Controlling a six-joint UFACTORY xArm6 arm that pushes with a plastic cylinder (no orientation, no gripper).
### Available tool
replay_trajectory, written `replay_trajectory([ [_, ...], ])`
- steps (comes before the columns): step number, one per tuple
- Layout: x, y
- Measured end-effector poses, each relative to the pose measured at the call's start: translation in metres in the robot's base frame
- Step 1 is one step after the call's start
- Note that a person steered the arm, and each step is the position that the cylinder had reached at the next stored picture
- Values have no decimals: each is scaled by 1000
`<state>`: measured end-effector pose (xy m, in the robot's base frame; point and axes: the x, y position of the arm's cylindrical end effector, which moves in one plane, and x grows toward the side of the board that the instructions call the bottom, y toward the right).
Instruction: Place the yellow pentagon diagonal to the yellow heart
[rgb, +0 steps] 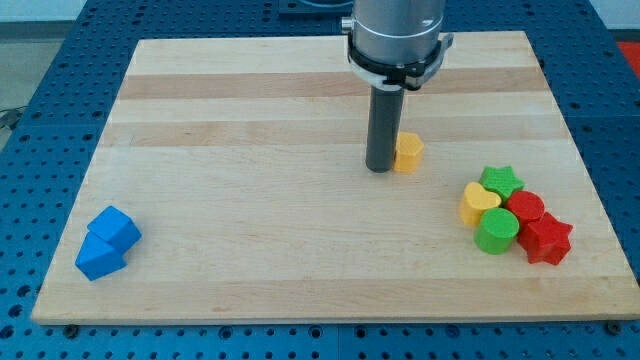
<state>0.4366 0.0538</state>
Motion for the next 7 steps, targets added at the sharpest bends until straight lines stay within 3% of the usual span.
replay_trajectory([
  [3,-47,12],
  [6,4,108],
  [7,17,109],
])
